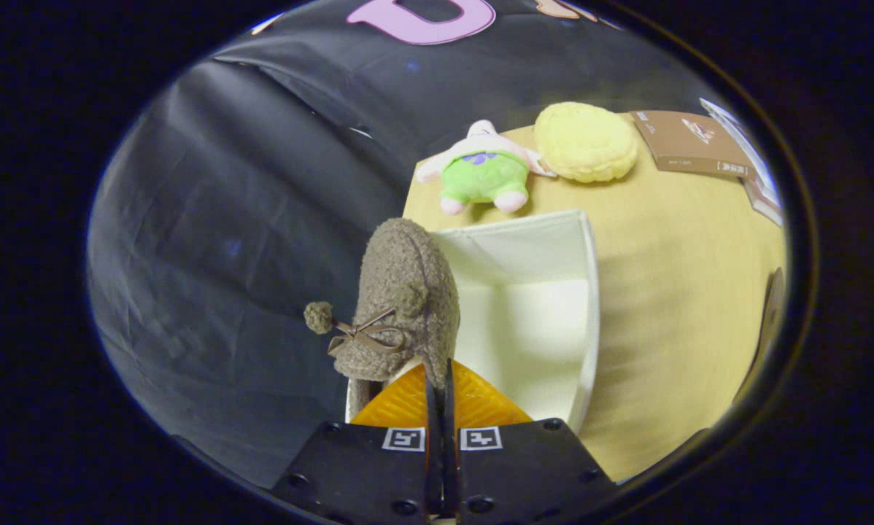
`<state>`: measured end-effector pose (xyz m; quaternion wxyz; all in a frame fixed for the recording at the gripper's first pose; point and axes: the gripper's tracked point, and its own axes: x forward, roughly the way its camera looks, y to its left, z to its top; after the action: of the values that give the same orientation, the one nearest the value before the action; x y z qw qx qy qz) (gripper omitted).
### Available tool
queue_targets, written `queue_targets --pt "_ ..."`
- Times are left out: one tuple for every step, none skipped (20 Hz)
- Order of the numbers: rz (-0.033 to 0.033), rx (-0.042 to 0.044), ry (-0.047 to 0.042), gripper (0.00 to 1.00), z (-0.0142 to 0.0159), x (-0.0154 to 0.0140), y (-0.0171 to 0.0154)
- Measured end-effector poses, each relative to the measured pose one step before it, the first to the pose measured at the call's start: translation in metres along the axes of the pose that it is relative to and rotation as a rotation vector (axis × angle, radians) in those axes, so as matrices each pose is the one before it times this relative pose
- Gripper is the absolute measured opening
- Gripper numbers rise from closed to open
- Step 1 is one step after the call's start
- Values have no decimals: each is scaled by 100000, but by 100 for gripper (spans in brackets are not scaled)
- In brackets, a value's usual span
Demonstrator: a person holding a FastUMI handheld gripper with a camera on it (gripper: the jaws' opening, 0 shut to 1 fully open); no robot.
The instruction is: Open the storage box then place both shoes into the box .Put the left shoe in first, then the right shoe, with the right side of both shoes facing outward in a uniform manner.
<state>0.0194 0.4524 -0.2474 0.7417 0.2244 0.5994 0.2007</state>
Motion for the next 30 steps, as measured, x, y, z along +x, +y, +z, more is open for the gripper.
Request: queue_targets --pt "-1228 789 346 4 -441 562 -52" --pt "-1553 905 -51 4 -303 589 -248" --pt "-1386 1248 -537 4 -236 414 -139" --pt "-1342 460 383 4 -337 544 -237" --pt "-1177 -95 882 4 -499 612 -273" --pt "-1086 80 859 4 -397 499 -161" --pt "-842 -77 1066 4 -329 632 -234" --pt "-625 465 630 4 -236 466 -116" --pt "-882 842 245 4 -166 511 -128" --pt "-988 353 500 4 -59 502 -259" --pt "-989 13 557 4 -149 504 -246" --pt "-805 -169 457 4 -55 435 -274" --pt "-123 -269 1033 4 -321 345 -95" --pt "1395 -870 997 4 -137 29 289" --pt "1000 -1736 -8 9 -111 103 -8" --pt "2344 -709 286 13 -125 -174 438" --pt "3 -886 1396 19 -170 -243 -279" --pt "685 -792 -284 25 -79 -210 -142" --pt "2730 -120 -691 32 -106 -99 445" --pt "4432 497 -773 38 159 -600 800" --pt "3670 -263 -28 46 -121 -241 831" --pt "2513 -353 -84 53 -24 -317 561" --pt "1442 -897 -215 61 -52 -271 438" --pt "695 -1673 -248 69 -59 -487 216" --pt "1205 -2195 -383 76 -213 -339 448" --pt "1880 -2116 -142 79 -118 -555 597" --pt "1696 -2564 -996 82 71 -659 668" --pt "578 -3375 -1090 85 224 -736 348" --pt "467 -3628 -1291 88 230 -973 332" --pt "1023 -3050 -1619 91 329 -708 314"
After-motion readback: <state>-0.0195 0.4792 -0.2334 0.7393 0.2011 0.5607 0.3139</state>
